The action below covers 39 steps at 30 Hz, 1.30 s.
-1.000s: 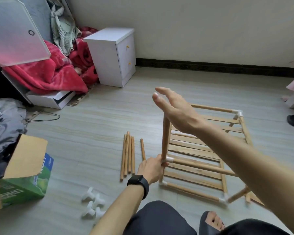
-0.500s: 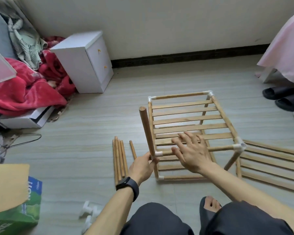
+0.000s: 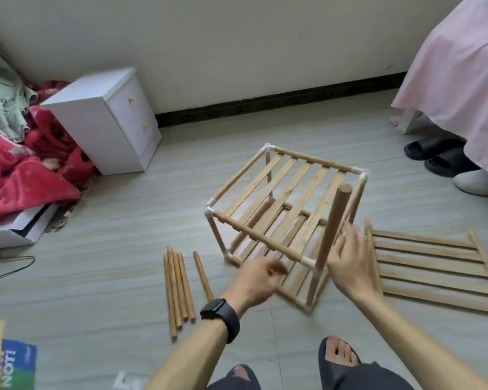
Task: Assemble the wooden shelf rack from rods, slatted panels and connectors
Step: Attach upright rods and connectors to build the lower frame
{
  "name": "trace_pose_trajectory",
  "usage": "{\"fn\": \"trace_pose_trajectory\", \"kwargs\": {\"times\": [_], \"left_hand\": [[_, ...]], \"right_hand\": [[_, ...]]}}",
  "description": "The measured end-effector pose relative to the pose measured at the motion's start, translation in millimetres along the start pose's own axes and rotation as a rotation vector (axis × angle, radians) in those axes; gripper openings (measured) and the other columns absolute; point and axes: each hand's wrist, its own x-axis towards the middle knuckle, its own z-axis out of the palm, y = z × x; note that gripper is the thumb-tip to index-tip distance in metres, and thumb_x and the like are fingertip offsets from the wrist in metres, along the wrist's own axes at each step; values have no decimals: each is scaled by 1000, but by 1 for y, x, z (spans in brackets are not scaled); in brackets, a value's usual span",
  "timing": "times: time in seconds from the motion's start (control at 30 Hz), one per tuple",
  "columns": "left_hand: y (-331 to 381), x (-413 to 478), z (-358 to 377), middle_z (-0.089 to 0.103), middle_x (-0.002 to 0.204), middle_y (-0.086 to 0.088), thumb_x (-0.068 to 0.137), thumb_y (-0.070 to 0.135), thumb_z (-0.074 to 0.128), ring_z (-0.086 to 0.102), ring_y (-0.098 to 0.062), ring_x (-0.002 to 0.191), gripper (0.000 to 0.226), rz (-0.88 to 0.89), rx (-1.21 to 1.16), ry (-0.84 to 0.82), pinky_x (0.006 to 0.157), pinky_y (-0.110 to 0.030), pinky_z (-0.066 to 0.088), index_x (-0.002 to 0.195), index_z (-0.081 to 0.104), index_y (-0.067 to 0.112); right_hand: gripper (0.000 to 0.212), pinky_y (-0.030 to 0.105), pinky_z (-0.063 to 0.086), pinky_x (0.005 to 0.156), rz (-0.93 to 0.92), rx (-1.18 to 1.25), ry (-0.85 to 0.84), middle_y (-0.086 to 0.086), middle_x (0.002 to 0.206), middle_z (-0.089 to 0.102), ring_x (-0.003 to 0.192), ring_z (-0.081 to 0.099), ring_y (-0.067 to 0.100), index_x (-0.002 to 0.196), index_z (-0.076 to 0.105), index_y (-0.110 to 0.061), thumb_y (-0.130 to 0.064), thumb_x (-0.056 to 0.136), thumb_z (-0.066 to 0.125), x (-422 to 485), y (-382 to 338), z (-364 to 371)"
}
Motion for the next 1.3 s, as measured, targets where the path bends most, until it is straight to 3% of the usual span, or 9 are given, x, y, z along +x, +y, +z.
{"fn": "trace_pose_trajectory", "kwargs": {"times": [0.1,0.23,0.37,0.5,0.67,0.83,1.07,1.2,1.3], "left_hand": [[-11,26,-25,60,121,1,98,30,53,55,-18,116,24,8,261,342,93,-42,54,122,60,28],[-37,49,-42,29,162,1,103,43,43,17,-23,153,41,-47,716,138,120,-46,24,141,43,27],[-40,46,-25,37,157,1,104,48,42,21,-24,151,36,-51,740,179,115,-43,29,132,48,27],[-25,32,-4,59,124,2,99,58,48,53,-22,115,34,118,758,295,91,-39,42,114,62,31],[-19,25,19,62,128,-2,98,66,35,57,-28,119,48,291,810,295,91,-49,48,93,67,31],[-24,31,20,54,145,-2,97,69,26,39,-30,141,54,244,828,149,104,-50,38,102,64,31],[-18,27,11,26,163,3,98,71,25,19,-21,150,51,162,652,63,119,-47,22,128,50,38],[-39,-1,-11,47,150,0,100,59,34,43,-20,135,46,196,433,437,110,-42,35,132,55,32],[-84,-34,-24,52,139,-4,100,48,37,44,-23,133,38,-60,188,777,112,-36,30,127,53,26]], "right_hand": [[90,51,24,122,26,264,-167,3,166,26,152,23,22,157,31,-20,-62,78,46,-26,-6,-1],[97,43,19,122,-40,184,-178,-7,170,8,155,7,10,161,18,-30,-68,81,58,-42,1,12],[67,43,35,109,-123,111,-127,-8,170,-8,148,13,11,156,7,-55,-62,101,44,-36,11,25],[35,24,58,64,94,336,109,4,118,68,83,67,-8,131,42,-61,-36,106,46,-1,25,11],[51,50,51,102,296,375,46,0,126,69,114,66,21,153,40,-29,-46,105,44,48,44,-15],[43,5,45,68,259,231,-76,-4,101,73,94,66,-9,136,56,-19,-47,106,42,59,55,-21],[89,54,43,107,348,173,-125,10,150,50,136,49,36,160,23,-30,-82,89,35,33,40,-27],[65,45,48,85,307,-1,119,15,126,50,113,51,34,126,47,-13,-63,88,63,-30,55,-11],[28,29,42,69,-20,-72,42,-3,96,50,87,50,16,100,47,-24,-32,90,72,-54,33,4]]}}
